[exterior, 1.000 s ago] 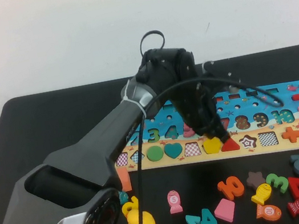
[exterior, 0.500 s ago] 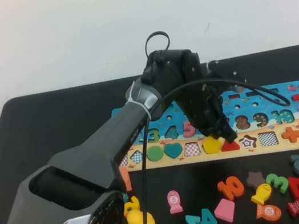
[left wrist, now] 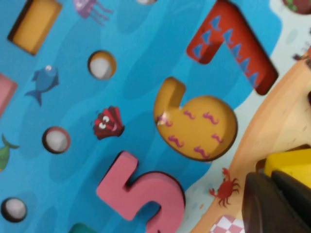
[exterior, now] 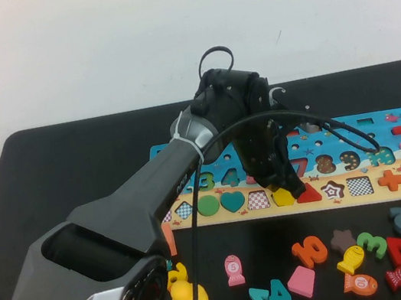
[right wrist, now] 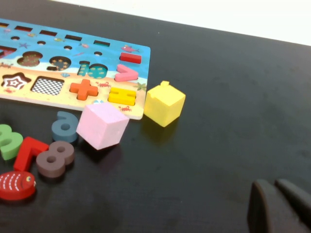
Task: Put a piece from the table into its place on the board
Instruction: Place the "Pentagon" into the hole of the Pentagon
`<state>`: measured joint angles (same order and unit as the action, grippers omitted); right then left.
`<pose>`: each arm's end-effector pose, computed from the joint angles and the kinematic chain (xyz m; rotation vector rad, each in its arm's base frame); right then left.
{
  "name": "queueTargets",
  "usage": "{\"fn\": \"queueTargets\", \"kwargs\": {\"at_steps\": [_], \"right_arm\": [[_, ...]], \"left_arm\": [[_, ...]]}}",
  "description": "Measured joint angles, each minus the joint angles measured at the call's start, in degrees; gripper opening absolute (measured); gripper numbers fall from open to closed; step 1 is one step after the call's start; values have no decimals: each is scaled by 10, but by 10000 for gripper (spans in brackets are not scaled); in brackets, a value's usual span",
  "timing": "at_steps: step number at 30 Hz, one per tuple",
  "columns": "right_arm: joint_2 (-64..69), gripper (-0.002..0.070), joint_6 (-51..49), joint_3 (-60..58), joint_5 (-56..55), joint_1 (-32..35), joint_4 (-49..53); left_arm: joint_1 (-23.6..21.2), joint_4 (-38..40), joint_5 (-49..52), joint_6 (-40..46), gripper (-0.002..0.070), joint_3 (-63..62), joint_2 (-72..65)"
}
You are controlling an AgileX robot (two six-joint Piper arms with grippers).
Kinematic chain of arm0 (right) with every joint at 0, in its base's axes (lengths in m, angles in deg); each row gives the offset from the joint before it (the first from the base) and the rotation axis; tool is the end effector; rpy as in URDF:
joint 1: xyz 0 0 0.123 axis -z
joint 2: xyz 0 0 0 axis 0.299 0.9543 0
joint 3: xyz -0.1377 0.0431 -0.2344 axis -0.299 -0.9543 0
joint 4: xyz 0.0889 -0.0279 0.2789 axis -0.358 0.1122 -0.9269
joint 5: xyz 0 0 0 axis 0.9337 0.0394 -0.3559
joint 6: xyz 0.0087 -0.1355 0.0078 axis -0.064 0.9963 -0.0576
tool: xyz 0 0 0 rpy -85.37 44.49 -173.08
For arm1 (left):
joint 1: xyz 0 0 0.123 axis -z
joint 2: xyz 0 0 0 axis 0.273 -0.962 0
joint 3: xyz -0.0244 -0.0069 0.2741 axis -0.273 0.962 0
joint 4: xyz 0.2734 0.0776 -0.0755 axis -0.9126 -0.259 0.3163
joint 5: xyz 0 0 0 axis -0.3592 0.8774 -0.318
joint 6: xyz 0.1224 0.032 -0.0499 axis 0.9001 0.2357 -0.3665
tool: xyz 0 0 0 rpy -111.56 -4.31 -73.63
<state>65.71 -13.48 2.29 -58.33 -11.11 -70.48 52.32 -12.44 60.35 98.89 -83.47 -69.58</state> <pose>0.1476 -0.0172 0.1614 -0.0888 1.8591 -0.2282 0.4676 -0.3645 0.1120 1.3579 2.4110 -0.2255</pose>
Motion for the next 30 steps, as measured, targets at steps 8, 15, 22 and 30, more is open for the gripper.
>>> {"fn": "queueTargets", "kwargs": {"at_steps": [8,15,22,30], "right_arm": [[0,19,0,0,0,0,0],[0,19,1,0,0,0,0],[0,19,1,0,0,0,0],[0,19,1,0,0,0,0]], "left_arm": [[1,6,1,-14,-1,0,4],[1,45,1,-20,-1,-7,14],[2,87,8,-22,-1,-8,14],[2,89,8,-22,-1,-8,14]]}}
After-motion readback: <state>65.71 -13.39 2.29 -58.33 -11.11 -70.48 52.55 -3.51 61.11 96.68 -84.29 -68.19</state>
